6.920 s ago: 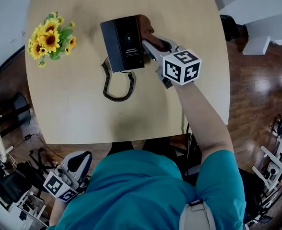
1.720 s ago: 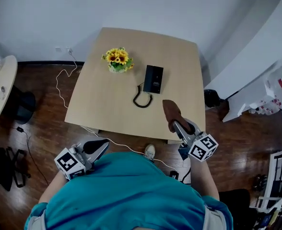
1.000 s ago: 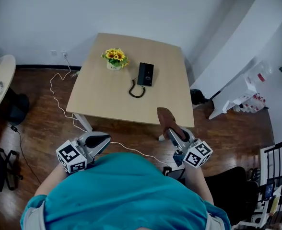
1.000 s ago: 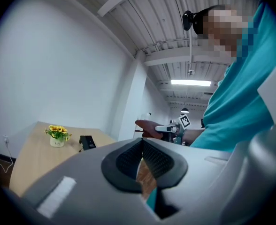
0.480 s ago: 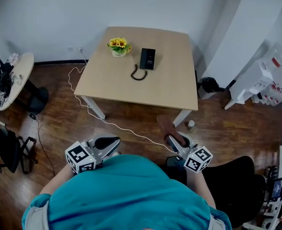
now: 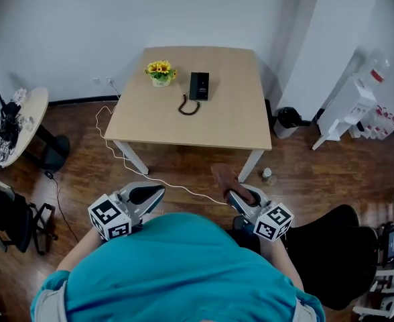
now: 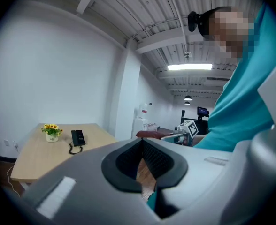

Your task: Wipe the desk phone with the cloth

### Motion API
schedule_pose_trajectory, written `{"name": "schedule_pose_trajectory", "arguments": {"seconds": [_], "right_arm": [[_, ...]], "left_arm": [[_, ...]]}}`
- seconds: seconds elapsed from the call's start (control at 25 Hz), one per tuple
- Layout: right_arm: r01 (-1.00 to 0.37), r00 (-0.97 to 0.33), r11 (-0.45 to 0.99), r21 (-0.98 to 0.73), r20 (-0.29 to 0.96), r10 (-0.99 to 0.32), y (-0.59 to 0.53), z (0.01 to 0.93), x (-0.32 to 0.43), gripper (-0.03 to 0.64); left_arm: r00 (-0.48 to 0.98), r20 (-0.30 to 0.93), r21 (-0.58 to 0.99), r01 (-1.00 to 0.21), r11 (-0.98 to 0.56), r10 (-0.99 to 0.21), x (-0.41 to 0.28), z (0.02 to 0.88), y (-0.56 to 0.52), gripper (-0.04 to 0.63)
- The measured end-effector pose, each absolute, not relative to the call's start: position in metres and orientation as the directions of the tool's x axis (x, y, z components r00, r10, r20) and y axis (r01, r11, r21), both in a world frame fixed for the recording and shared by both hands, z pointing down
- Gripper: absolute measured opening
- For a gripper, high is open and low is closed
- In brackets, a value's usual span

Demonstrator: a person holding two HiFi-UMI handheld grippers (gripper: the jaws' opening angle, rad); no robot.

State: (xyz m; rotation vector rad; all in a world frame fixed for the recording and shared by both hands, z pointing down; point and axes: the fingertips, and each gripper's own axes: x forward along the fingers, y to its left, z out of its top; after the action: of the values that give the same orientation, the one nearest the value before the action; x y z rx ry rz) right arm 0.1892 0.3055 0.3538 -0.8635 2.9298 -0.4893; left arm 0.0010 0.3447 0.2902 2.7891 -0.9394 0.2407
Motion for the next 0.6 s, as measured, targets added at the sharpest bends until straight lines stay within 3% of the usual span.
{"name": "schedule_pose_trajectory", "arguments": {"seconds": [0.4,0.6], "right_arm": [[-0.548,-0.825,0.771,-0.326,0.058,-0.562,0.312,0.337,0.119,0.084],[-0.587,-0.8,0.743,-0.32,0.092,-0.593,0.31,0.329,0.099,0.081]], "left_arm": [[0.76,0.146,0.169,-0.651,-0.74,-0.634,-0.094,0.291,0.34,0.006],[0.788,0.107,0.197,-0.615,-0.764,-0.607,-0.108,0.292,0.336,0.006]]}}
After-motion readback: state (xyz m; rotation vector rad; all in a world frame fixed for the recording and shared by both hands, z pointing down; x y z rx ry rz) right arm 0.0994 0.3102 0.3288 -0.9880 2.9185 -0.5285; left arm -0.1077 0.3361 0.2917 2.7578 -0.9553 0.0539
